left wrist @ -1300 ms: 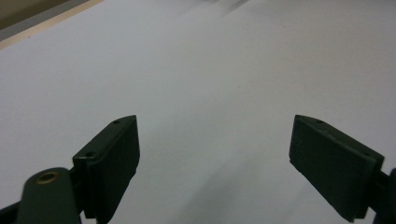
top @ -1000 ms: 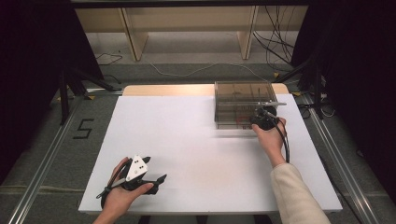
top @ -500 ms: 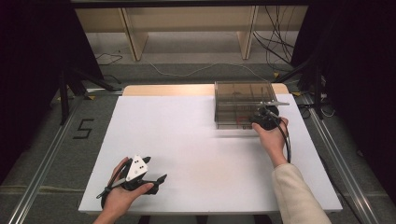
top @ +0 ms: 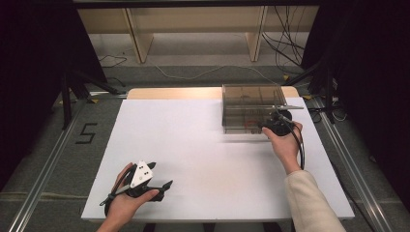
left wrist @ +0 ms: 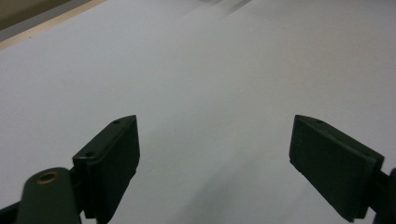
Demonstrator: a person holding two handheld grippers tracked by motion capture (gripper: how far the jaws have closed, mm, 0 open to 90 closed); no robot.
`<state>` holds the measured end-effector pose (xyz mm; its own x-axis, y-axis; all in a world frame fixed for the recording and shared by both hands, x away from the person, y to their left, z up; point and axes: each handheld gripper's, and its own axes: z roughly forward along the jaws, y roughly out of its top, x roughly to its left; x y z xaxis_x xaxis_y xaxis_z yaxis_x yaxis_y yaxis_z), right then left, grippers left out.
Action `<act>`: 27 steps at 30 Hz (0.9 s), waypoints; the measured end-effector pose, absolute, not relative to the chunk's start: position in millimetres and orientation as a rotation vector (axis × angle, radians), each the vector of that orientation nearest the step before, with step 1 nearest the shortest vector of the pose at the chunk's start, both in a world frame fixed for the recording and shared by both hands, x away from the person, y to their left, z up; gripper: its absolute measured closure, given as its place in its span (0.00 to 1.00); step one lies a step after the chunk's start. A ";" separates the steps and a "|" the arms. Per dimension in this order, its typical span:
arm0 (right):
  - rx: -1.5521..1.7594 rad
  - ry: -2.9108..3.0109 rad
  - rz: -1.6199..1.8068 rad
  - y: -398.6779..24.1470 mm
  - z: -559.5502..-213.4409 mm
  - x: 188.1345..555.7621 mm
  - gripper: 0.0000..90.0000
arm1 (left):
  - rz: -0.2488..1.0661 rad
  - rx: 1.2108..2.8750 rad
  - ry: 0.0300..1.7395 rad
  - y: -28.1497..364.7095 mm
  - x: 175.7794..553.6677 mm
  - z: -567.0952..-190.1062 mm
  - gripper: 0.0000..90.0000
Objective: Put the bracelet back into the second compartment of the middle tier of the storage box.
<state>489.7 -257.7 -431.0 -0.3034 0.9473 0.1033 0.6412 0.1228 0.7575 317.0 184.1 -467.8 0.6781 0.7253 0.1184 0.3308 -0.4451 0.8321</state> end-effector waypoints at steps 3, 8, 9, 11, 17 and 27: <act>1.521 2.016 1.026 -257.4 -429.0 486.6 0.57 | 0.595 2.050 0.812 183.9 316.8 -467.9 0.18; 1.510 2.024 1.024 -257.6 -426.1 480.2 0.49 | 0.589 2.051 0.812 183.5 316.8 -468.2 0.18; 1.510 2.023 1.025 -257.9 -425.7 479.0 0.48 | 0.588 2.051 0.811 183.3 316.8 -468.3 0.18; 1.513 2.024 1.030 -258.9 -424.8 476.9 0.46 | 0.588 2.051 0.810 183.2 316.7 -468.1 0.18; 1.501 2.033 1.028 -260.5 -421.2 471.3 0.41 | 0.588 2.049 0.811 182.8 316.5 -468.2 0.18; 1.454 2.067 1.045 -261.6 -418.0 458.7 0.35 | 0.586 2.048 0.812 182.6 316.5 -468.3 0.18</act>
<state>458.7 -261.6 -418.0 -0.3762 0.9221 0.0909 0.6197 0.1774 0.7645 316.5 182.6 -468.3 0.6817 0.7231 0.1112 0.3329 -0.4419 0.8330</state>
